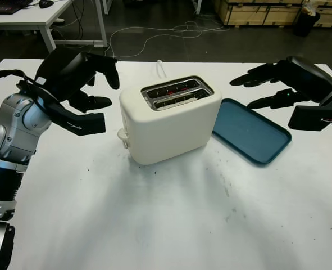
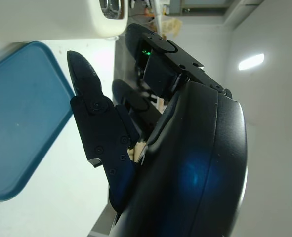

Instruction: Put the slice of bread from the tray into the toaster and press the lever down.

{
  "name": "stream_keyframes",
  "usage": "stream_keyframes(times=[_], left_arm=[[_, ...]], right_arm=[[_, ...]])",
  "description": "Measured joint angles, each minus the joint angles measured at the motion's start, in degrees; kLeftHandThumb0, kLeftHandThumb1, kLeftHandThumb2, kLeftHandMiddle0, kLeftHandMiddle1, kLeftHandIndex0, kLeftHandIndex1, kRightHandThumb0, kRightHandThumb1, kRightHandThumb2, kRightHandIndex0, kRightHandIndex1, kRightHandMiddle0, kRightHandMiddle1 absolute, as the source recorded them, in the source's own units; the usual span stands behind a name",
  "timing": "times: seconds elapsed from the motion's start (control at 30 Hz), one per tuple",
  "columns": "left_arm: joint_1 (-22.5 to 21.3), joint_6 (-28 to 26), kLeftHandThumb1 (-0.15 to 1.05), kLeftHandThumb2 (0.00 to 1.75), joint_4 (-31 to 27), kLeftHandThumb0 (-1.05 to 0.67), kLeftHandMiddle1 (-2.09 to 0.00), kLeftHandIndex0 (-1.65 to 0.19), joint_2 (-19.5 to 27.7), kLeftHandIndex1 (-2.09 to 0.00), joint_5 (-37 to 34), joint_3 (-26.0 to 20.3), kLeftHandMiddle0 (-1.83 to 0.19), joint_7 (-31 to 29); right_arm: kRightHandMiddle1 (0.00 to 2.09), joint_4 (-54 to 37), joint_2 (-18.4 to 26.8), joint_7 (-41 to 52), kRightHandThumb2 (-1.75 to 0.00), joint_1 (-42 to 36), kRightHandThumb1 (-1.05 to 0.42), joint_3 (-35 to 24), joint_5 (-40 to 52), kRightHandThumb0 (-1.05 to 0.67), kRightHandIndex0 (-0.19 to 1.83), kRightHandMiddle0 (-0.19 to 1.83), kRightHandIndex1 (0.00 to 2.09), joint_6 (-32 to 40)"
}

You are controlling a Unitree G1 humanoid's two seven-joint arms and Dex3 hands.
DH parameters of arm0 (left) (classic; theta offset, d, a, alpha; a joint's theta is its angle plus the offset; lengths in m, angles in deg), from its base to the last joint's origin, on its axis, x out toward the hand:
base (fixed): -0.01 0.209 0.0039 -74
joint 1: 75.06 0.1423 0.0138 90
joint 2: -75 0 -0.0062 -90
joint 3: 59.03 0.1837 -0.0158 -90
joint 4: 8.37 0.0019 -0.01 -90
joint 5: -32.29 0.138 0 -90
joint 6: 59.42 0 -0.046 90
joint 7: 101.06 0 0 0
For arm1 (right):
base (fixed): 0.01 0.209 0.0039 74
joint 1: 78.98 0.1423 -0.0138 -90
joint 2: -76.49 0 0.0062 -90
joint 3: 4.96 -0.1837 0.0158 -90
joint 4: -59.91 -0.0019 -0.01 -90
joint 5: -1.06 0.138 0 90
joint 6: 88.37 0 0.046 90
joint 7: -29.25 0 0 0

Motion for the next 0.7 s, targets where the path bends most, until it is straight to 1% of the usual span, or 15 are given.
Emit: stream_keyframes(times=[0.07,0.13,0.23,0.37,0.5,0.7], left_arm=[[2.00,-2.36,0.45,0.53,-2.84,-0.54,-1.18,-0.86,0.02,-0.87,0.31,-0.60,-0.86,-0.31],[4.34,-4.23,0.52,0.44,-5.04,-0.54,-1.15,-0.87,0.01,-0.80,0.46,-1.31,-0.85,-0.34],[7.72,-6.83,0.58,0.37,-7.76,-0.52,-1.12,-0.85,-0.02,-0.76,1.82,-2.11,-0.81,-0.34],[10.83,-8.91,0.62,0.30,-10.12,-0.53,-1.14,-0.85,-0.03,-0.73,3.10,-3.39,-0.80,0.01],[12.01,-9.62,0.67,0.25,-10.37,-0.55,-1.21,-0.84,-0.04,-0.72,3.72,-3.88,-0.78,0.18],[12.00,-9.91,0.69,0.21,-10.84,-0.54,-1.23,-0.84,-0.64,-0.73,3.87,-3.89,-0.75,0.14]], right_arm=[[0.00,0.22,-0.11,-0.44,0.00,-0.07,-0.76,0.01,0.00,-0.32,0.87,0.78,0.01,-0.16],[0.00,0.39,-0.11,-1.01,0.00,-0.21,-0.76,0.02,-0.11,-0.33,0.87,0.77,0.00,-0.23],[0.00,0.41,-0.11,-1.64,0.00,-0.44,-0.76,0.09,-0.51,-0.33,0.85,0.77,0.00,-0.25],[0.00,0.33,-0.10,-2.28,-0.01,-0.46,-0.77,0.24,-1.26,-0.36,0.84,0.76,0.00,-0.23],[0.00,0.04,-0.07,-2.39,0.00,-0.47,-0.77,0.39,-2.15,-0.37,0.84,0.75,0.01,-0.16],[0.00,0.00,-0.02,-2.44,0.00,-0.47,-0.76,0.39,-2.42,-0.35,0.85,0.76,0.01,-0.16]])
